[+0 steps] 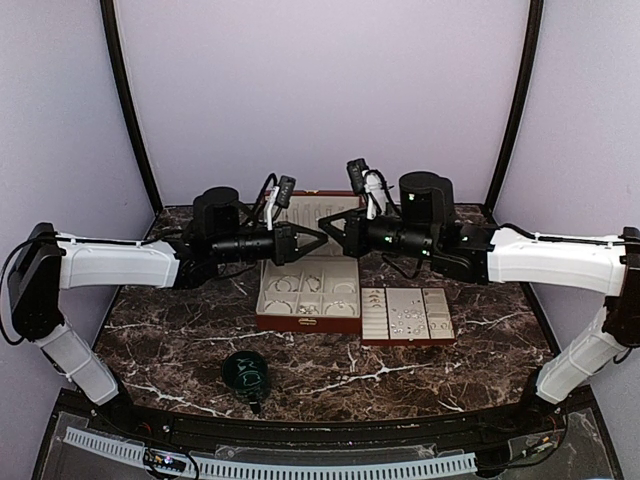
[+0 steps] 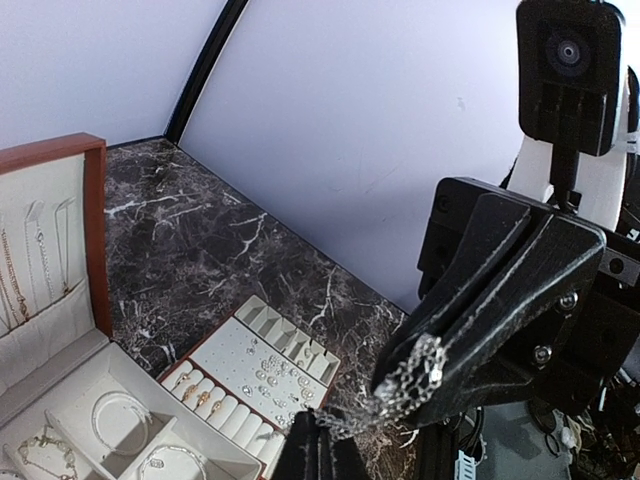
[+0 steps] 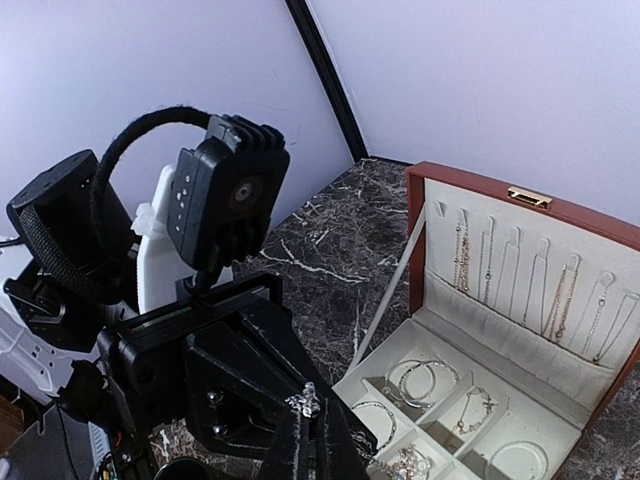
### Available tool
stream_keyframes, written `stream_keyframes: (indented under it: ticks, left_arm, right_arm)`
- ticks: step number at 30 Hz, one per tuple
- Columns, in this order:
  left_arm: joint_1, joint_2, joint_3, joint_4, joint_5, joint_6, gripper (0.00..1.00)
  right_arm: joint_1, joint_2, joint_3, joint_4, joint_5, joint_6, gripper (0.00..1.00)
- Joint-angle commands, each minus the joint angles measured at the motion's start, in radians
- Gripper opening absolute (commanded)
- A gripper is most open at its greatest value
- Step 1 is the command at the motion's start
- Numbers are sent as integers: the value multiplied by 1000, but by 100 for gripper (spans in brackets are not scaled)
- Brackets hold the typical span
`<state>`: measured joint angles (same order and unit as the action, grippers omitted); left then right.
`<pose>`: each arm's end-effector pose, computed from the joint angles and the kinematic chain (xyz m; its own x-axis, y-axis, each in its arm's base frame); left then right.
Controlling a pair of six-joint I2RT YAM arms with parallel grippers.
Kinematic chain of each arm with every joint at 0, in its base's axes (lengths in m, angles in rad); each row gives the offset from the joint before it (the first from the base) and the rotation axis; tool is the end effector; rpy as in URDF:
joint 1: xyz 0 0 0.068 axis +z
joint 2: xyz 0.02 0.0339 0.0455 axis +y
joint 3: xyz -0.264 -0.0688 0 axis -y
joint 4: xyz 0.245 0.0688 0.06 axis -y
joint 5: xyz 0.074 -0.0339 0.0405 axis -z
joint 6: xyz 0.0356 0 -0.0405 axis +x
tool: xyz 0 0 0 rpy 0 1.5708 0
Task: Organize the mixed jewelry
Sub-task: Pass from the right arm to the left
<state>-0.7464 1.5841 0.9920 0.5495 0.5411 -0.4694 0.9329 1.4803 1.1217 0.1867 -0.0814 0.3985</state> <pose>0.2553 -0.2611 0.2861 -0.4620 -0.1008 -0.8811 0.8418 0.2627 -0.4715 0.2088 0.2865 0.3279 -0.4231 0.0787 -0.9027 -0.7424 0.5410 0.3951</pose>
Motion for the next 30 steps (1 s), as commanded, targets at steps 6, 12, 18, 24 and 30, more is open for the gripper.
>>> stream_keyframes:
  ticks: [6, 12, 18, 24, 30]
  left_arm:
    - [-8, -67, -63, 18, -20, 6, 0]
    - [-7, -90, -75, -24, -26, 6, 0]
    - [-7, -105, -82, -71, -30, -7, 0]
    - [-7, -104, -66, -152, 31, -20, 0]
    - [-7, -88, -20, -290, 101, -42, 0]
  right_arm:
    - [-30, -26, -9, 14, 64, 39, 0]
    - [-46, -11, -17, -8, 61, 58, 0]
    - [-58, -3, -45, -26, 15, 45, 0]
    - [-60, -2, -82, -29, -87, 1, 0]
    - [-63, -17, -118, -69, -98, -12, 17]
